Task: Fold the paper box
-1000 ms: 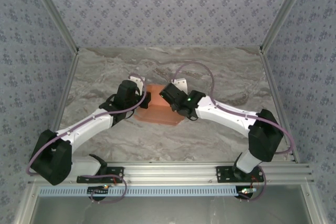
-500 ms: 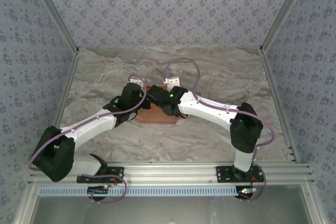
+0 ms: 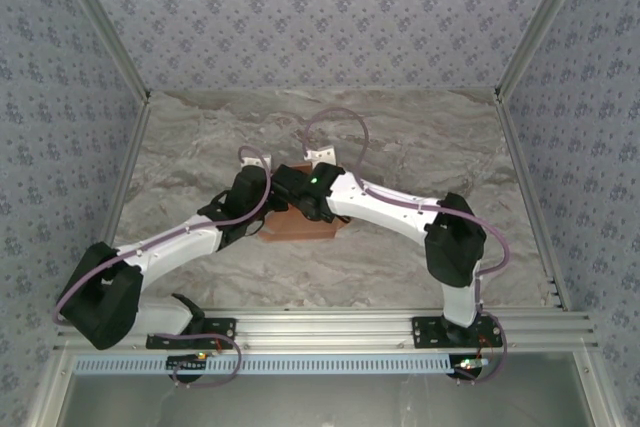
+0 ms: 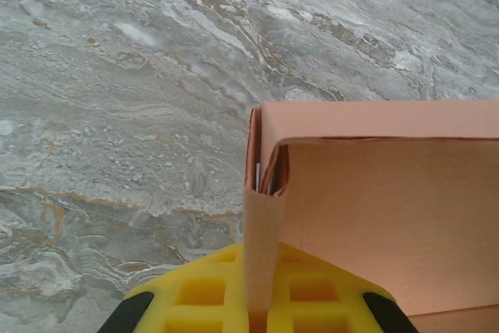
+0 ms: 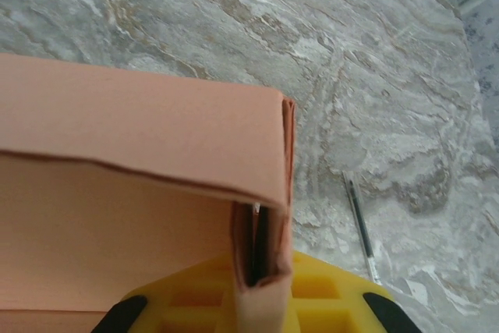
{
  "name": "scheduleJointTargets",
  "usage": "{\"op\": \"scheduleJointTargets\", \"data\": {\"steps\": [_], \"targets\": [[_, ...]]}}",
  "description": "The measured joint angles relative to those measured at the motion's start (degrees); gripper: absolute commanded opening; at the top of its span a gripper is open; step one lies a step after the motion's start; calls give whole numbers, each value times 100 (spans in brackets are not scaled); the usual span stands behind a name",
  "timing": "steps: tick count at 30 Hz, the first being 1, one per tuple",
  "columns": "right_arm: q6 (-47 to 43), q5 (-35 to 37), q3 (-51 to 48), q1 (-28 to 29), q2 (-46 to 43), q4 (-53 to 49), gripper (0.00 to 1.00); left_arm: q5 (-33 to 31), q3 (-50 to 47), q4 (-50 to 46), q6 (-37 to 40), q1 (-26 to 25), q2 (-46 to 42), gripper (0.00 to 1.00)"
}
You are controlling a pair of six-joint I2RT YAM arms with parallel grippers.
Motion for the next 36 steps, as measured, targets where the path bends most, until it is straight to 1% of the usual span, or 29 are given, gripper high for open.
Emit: {"op": "scheduleJointTargets", "data": {"steps": [5,10,15,21,30,33,36], "targets": [[-472,-348,-463,4,-470,511,26,-101,0,4,44,-22,-13,2],[-688,-745,-688,4,-944,955,37,-223,0,2,66,-22,-13,2],[-918,-1086,-780,-13,-1119,1335,50,-232,0,2,87,-22,-13,2],[-1008,-1368,-944,-68,-1250,1635,56,-269,0,0,98,-22,-13,2],[-1012,-1445,-1207,-179,-1408,1663,64,-269,0,-2,144,-22,-13,2],[-1119,-1587,-1259,-181,-1661,1799,66,-267,17,-87,260,-7,9,2],[-1244,-1810,-1335,-199,-2087,2039,68,-127,175,-337,463,79,181,2]]}}
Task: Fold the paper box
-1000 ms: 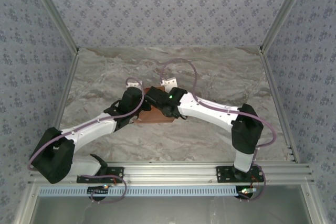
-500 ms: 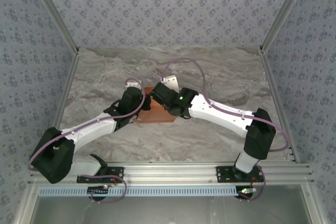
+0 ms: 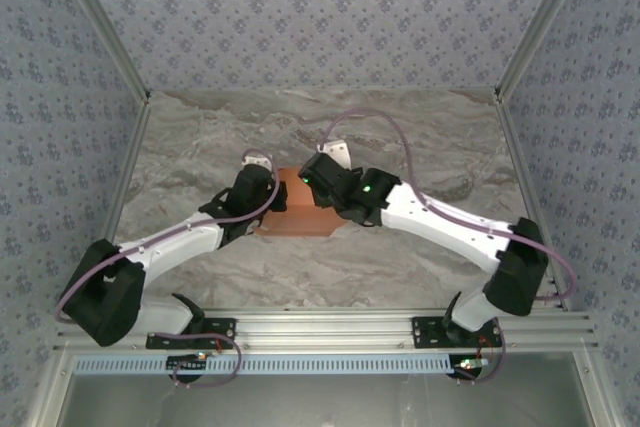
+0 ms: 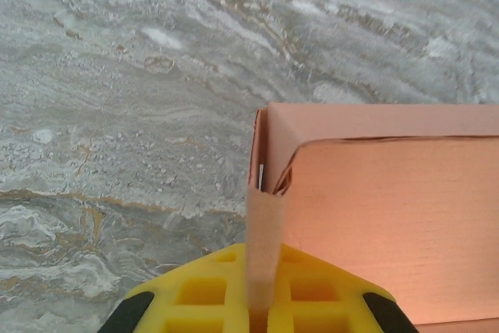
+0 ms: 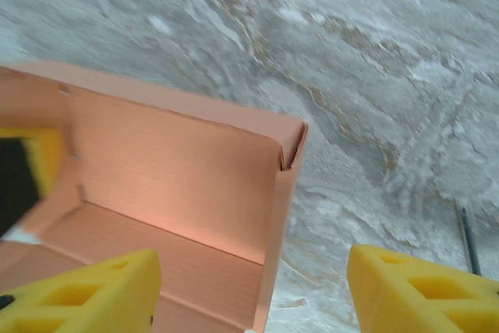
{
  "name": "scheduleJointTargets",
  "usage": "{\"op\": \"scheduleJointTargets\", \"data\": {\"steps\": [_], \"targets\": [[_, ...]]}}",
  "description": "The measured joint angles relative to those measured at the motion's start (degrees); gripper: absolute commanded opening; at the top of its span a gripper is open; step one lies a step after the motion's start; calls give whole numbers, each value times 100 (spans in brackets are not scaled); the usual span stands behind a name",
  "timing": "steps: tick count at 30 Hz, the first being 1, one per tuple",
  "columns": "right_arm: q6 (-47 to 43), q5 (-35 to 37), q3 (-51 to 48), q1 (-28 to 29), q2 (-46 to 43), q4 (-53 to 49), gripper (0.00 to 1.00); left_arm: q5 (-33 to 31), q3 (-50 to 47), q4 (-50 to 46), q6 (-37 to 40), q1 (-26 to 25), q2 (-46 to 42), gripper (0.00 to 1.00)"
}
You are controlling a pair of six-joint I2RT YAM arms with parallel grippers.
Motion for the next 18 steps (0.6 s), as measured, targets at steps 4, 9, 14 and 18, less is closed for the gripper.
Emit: {"op": "scheduleJointTargets", "data": {"steps": [4,9,14,18], "targets": [[-127,-297,-195,-136,-621,448,70,409,341,-452,374,170,315,2],[-238,-461,-595,-525,-1128,745,70,903,1209,-1515,1047,225,962,4],[-304,-632,-1292,-997,-1453,848,70,1198,2050,-2601,1624,245,1606,4],[-302,-811,-1932,-1255,-1692,866,70,1353,2691,-3440,2057,289,2155,7]]}}
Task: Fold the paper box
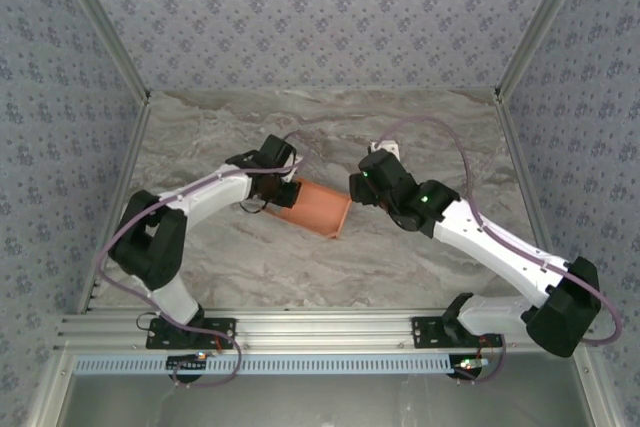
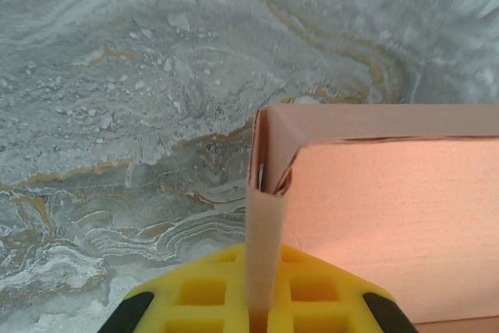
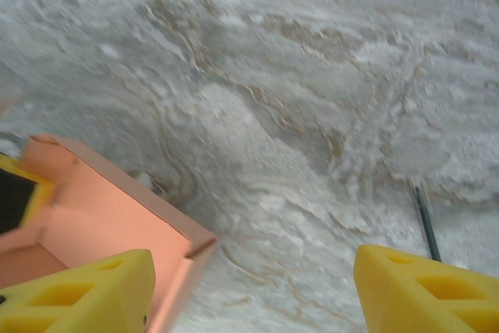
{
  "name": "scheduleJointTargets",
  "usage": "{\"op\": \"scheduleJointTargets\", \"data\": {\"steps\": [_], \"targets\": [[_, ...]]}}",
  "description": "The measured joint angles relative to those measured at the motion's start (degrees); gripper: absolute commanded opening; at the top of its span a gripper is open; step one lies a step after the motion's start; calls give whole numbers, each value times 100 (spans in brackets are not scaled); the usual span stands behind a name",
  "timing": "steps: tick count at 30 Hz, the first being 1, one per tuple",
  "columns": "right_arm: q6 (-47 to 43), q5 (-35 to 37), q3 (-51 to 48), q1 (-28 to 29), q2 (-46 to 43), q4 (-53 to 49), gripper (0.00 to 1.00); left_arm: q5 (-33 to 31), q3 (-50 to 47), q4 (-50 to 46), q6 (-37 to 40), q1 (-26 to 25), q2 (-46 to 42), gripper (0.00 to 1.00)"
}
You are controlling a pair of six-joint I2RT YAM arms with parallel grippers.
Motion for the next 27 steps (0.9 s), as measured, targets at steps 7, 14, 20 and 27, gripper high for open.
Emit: {"op": "scheduleJointTargets", "data": {"steps": [7,14,20,27], "targets": [[24,-293,-835,-354,-518,50,70,79,1014,-1051,516,26,935,13],[24,-380,-1073,-560,-769,92,70,129,1825,-1633,761,26,1606,27],[20,-511,-1298,-651,-756,162,71,201,2275,-1840,837,26,1770,40],[-118,-1097,-1307,-1019,-103,614,71,258,2953,-2059,887,52,1768,50]]}}
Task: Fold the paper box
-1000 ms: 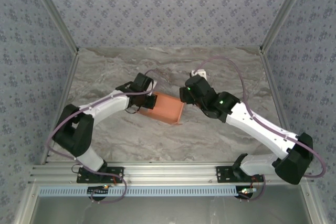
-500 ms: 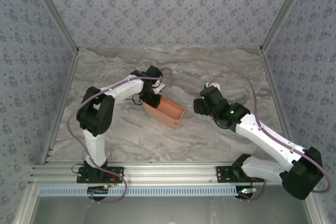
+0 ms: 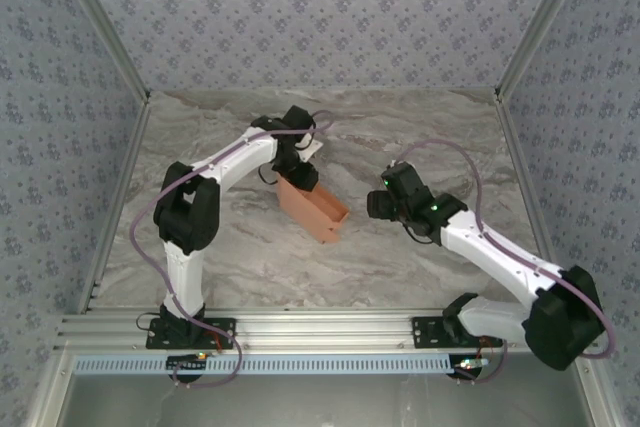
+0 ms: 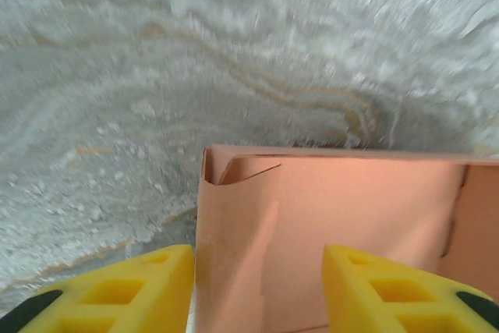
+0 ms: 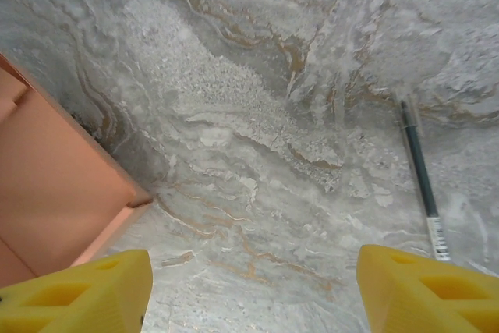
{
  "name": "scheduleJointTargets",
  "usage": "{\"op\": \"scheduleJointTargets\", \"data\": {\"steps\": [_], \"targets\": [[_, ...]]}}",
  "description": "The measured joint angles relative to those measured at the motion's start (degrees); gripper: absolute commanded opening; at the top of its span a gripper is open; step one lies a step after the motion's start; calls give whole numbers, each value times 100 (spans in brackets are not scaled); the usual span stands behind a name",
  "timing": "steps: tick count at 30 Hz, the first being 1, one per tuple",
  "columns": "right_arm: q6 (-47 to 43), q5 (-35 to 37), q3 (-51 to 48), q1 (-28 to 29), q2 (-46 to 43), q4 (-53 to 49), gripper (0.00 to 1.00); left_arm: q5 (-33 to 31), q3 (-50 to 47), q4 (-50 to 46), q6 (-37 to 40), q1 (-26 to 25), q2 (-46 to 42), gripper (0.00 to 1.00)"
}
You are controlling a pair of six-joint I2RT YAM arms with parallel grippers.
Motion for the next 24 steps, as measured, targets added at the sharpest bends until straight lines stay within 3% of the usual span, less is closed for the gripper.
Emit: {"op": "scheduleJointTargets", "data": {"steps": [9,24], "targets": [[-227,-588,527,-297,1504,557,69,186,136,236,-103,361,-608,55],[-319,-691,590,-273,1665,675,69,717,68,498,-111,483,-175,55]]}}
